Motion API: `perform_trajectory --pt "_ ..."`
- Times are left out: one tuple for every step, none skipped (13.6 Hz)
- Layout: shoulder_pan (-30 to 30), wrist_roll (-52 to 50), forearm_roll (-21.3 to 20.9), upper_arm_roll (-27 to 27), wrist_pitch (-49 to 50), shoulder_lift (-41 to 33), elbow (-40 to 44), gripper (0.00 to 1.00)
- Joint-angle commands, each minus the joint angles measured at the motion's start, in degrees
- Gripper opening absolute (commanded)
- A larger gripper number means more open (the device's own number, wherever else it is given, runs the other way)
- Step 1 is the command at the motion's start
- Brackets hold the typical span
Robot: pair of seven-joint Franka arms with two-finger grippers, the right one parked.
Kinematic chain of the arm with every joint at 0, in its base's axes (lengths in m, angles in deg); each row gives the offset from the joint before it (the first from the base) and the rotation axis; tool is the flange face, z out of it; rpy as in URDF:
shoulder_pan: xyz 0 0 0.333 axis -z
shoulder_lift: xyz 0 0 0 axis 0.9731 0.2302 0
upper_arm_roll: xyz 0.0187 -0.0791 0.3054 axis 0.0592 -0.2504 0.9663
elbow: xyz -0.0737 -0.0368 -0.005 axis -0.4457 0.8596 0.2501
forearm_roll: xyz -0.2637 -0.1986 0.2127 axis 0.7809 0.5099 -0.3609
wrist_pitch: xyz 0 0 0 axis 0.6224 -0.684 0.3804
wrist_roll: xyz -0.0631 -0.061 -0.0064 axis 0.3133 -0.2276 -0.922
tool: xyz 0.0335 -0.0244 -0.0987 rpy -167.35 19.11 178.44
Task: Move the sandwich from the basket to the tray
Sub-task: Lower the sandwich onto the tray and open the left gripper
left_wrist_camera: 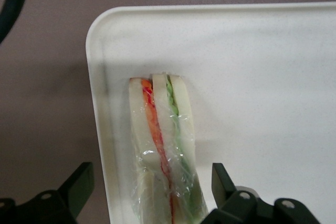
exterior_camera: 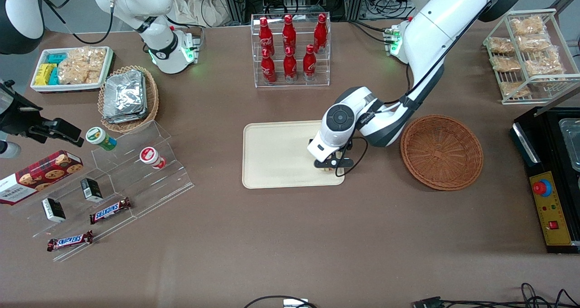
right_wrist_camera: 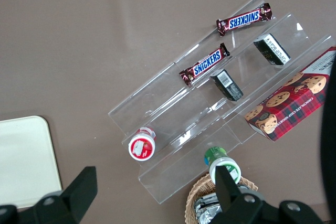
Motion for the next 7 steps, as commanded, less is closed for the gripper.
perform_trajectory --pt "0.01 -2.56 -0.85 -0.32 1.07 -2.6 0.35 1.0" --pt "-0.08 -2.56 -0.67 -0.32 3.07 -3.74 1.22 1.0" --pt "-0.16 -2.21 -0.24 -0.41 6.05 -4.88 3.06 1.0" --pt "-0.16 -2.21 -0.06 -0.58 10.08 -6.37 5.25 1.0" --pt "-0.16 -2.21 0.12 -0.59 13.52 -8.13 7.02 1.0" --pt "-0.25 -1.77 2.64 -0.5 16.16 -10.84 8.08 1.0" --pt "-0.43 -1.51 5.54 -0.15 17.93 -13.74 8.7 1.0"
